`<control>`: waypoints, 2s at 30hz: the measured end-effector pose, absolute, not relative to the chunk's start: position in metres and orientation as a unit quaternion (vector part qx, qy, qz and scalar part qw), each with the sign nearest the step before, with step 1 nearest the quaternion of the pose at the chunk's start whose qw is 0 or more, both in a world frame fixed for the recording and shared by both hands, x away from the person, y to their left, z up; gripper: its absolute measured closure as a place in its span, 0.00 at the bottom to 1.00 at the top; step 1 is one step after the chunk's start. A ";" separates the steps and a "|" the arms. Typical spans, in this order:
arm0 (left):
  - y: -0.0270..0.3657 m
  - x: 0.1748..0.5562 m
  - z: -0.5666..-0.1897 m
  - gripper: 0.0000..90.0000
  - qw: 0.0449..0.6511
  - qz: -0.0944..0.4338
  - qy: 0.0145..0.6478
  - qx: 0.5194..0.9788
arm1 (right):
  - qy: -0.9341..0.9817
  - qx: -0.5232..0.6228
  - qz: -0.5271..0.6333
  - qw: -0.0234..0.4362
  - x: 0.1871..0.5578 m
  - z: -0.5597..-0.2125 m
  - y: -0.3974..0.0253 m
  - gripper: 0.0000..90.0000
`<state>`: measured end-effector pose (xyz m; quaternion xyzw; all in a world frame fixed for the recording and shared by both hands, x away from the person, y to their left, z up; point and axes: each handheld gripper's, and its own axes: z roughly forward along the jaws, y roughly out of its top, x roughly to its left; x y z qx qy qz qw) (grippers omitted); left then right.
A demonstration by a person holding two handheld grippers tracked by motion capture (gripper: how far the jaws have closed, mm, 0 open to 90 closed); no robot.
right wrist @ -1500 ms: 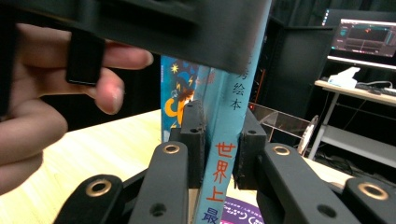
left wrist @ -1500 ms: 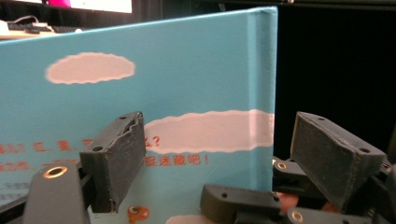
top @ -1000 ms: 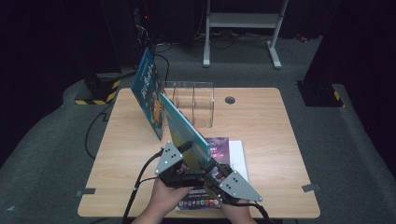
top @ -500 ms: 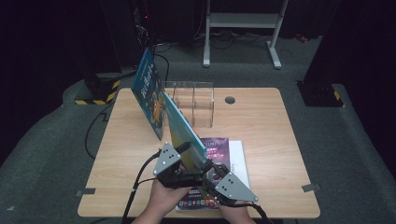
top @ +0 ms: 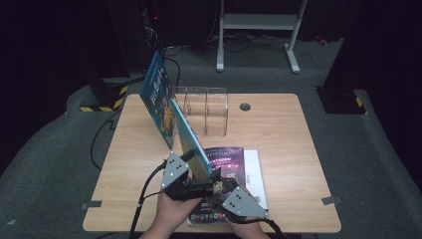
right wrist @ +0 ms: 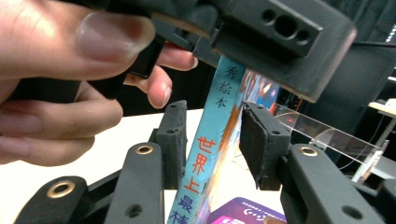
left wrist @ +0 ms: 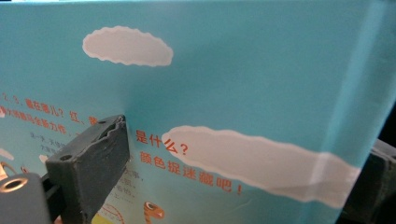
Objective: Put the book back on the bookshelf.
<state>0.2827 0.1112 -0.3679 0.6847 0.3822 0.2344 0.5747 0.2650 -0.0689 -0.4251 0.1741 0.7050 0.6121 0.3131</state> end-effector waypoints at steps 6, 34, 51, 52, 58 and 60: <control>0.121 0.281 -0.373 0.08 0.572 0.238 0.382 0.686 | 0.713 0.168 0.608 0.306 0.263 -0.431 -0.059 0.66; 0.146 0.276 -0.384 0.15 0.573 0.265 0.371 0.681 | 0.727 0.156 0.610 0.275 0.262 -0.443 -0.036 0.63; 0.151 0.271 -0.386 0.20 0.559 0.287 0.363 0.688 | 0.738 0.155 0.608 0.247 0.256 -0.445 -0.043 0.61; 0.151 0.271 -0.386 0.20 0.559 0.287 0.363 0.688 | 0.738 0.157 0.609 0.244 0.255 -0.445 -0.045 0.61; 0.150 0.271 -0.386 0.21 0.558 0.292 0.361 0.687 | 0.738 0.160 0.609 0.245 0.251 -0.444 -0.054 0.59; 0.149 0.271 -0.386 0.21 0.557 0.294 0.361 0.687 | 0.737 0.159 0.610 0.244 0.249 -0.442 -0.058 0.58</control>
